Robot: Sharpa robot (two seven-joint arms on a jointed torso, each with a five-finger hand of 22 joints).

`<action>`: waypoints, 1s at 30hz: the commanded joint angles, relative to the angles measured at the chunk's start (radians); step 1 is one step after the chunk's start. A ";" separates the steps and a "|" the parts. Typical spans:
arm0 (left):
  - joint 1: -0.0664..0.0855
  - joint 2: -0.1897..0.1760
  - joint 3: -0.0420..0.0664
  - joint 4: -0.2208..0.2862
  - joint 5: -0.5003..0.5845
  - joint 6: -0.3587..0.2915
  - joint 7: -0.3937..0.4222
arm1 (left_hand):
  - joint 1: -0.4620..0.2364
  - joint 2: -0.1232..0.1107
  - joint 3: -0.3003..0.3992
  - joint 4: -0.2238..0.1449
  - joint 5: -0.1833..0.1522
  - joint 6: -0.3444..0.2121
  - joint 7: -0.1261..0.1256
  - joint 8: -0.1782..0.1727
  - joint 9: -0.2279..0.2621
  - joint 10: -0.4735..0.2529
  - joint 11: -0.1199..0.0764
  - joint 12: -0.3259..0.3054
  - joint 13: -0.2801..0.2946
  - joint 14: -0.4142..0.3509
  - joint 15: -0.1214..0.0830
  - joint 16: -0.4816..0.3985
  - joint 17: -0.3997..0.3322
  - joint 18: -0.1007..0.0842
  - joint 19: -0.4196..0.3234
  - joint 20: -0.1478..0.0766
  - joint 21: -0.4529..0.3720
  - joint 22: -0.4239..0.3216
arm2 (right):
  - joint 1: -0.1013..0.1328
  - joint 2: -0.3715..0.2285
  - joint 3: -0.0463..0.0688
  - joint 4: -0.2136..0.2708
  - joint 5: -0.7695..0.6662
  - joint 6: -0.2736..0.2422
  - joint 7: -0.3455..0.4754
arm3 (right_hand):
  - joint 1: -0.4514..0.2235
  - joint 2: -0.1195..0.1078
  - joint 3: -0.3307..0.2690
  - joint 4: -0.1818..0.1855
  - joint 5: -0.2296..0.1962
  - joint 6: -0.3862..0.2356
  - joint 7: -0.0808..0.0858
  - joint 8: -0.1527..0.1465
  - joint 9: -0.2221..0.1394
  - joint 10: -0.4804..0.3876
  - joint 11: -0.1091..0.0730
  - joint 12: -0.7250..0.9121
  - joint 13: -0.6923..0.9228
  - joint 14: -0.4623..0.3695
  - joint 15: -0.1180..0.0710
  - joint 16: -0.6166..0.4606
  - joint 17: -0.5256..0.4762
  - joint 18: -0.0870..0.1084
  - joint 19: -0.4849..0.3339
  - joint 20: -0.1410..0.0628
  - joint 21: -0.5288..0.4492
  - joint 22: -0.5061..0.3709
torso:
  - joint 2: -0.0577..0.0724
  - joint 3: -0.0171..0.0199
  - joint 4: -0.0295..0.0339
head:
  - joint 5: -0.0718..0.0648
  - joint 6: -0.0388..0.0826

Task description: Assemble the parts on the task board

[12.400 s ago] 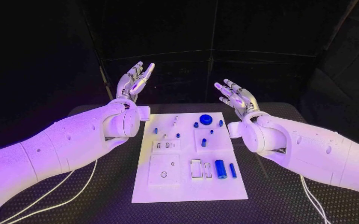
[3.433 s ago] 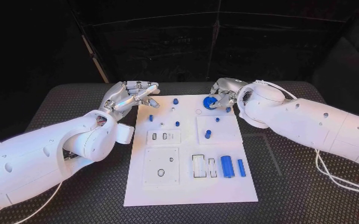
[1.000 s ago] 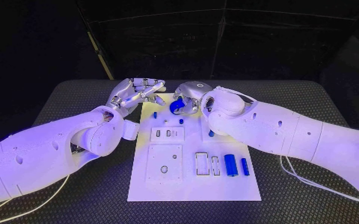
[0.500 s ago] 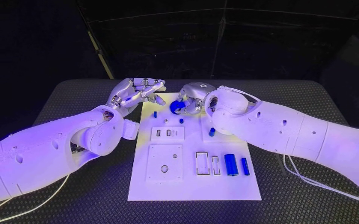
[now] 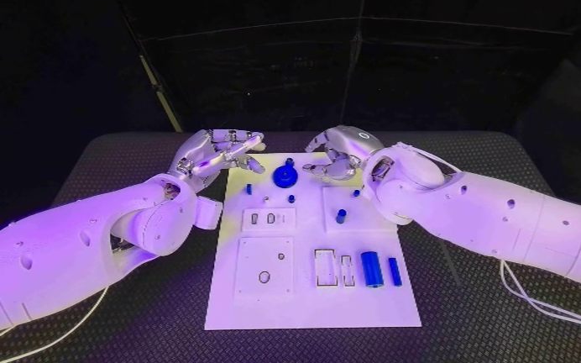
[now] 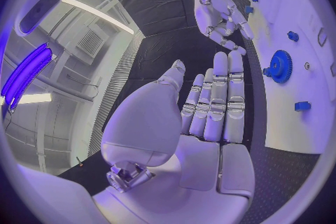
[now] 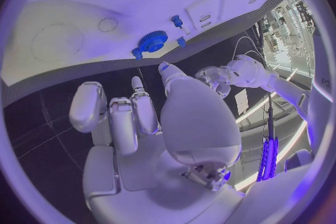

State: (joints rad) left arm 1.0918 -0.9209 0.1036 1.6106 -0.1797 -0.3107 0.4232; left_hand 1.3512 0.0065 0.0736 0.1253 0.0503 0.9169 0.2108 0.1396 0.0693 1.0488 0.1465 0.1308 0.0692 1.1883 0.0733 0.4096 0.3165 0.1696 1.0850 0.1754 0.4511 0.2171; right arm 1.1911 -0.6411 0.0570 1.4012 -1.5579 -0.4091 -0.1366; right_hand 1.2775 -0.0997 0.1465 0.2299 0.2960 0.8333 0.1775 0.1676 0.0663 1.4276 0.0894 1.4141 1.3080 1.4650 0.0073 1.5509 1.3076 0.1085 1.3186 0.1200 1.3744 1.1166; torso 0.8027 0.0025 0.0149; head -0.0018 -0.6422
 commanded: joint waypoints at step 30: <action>0.000 0.018 0.001 -0.030 -0.003 0.018 0.010 | -0.004 0.011 -0.006 -0.002 -0.003 0.006 -0.001 -0.006 -0.002 0.007 0.000 -0.007 -0.001 -0.008 0.002 -0.002 0.002 0.008 -0.002 -0.001 0.005 0.001 | -0.040 -0.270 0.000 -0.051 0.381 0.105 0.251 | 0.120 -0.029 -0.014 -0.118 -0.065 -0.006 -0.001 -0.030 0.000 -0.008 0.000 -0.008 0.059 0.099 0.007 0.009 0.232 -0.020 0.003 0.002 0.001 0.010 | -0.005 0.0039 -0.0099 | -0.053 0.006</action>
State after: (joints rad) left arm 1.0909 -0.9044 0.1034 1.5802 -0.1799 -0.3047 0.4230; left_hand 1.3479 0.0099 0.0736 0.1253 0.0503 0.9169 0.2108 0.1396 0.0686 1.0488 0.1465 0.1270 0.0692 1.1884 0.0733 0.4096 0.3174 0.1696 1.0850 0.1754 0.4511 0.2171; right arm 1.1503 -0.9143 0.0570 1.3536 -1.1791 -0.3343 0.0979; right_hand 1.3884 -0.1298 0.1310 0.1161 0.2359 0.8334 0.1775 0.1431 0.0665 1.4275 0.0894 1.4084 1.3080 1.4650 0.0072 1.5569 1.3074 0.1085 1.3186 0.1199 1.3744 1.1272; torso 0.7993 0.0070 0.0049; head -0.0542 -0.6335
